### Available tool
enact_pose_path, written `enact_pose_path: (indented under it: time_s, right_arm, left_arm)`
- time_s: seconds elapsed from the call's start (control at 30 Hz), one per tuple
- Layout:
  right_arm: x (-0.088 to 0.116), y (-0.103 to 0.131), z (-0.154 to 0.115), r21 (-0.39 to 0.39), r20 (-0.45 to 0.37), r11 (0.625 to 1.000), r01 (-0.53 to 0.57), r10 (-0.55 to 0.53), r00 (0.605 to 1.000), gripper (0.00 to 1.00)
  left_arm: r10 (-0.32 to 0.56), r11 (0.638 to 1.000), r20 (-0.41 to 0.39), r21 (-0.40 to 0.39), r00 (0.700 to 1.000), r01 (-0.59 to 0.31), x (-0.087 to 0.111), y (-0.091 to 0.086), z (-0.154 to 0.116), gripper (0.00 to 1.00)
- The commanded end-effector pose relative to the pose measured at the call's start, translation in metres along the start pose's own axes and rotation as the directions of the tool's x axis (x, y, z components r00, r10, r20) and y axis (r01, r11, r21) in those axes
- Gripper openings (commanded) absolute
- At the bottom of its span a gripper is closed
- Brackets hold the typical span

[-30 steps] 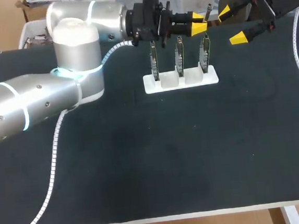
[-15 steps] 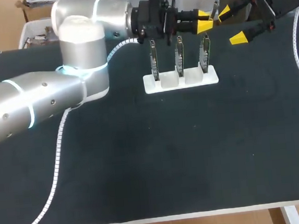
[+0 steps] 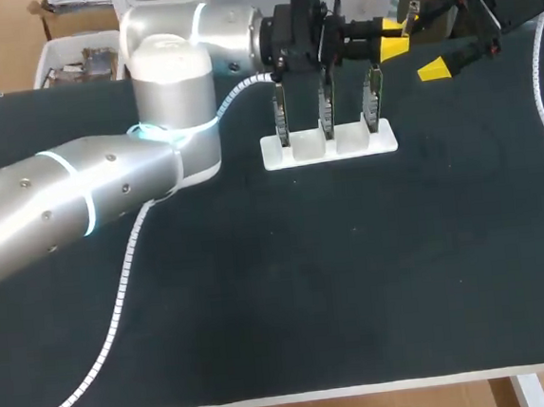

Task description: Pick up the optical module with the left hand, and insert it into the network port with the right hand.

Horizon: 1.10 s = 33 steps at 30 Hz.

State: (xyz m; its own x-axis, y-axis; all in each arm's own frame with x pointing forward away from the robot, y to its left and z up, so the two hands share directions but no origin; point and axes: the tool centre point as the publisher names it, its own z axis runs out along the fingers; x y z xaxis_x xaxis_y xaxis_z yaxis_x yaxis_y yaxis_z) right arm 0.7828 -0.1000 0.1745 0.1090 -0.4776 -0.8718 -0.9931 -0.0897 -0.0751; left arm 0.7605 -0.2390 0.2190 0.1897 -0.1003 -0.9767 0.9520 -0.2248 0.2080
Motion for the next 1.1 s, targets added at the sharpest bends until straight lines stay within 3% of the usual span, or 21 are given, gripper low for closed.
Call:
enact_pose_path:
  time_s: [0.03, 0.73, 1.1]
  right_arm:
    - [0.0, -0.001, 0.0, -0.001, 0.0, 1.0, 0.0, 0.0, 1.0, 1.0]
    - [0.0, -0.001, 0.0, -0.001, 0.0, 1.0, 0.0, 0.0, 1.0, 1.0]
    - [0.0, -0.001, 0.0, -0.001, 0.0, 1.0, 0.0, 0.0, 1.0, 1.0]
  left_arm:
    - [0.004, 1.0, 0.01, 0.025, 1.0, -0.005, 0.005, 0.009, 0.002, 0.0]
    - [0.004, 1.0, 0.01, 0.025, 1.0, -0.005, 0.005, 0.009, 0.002, 0.0]
    - [-0.005, 1.0, -0.057, -0.024, 0.998, 0.004, 0.004, -0.002, -0.017, 0.0]
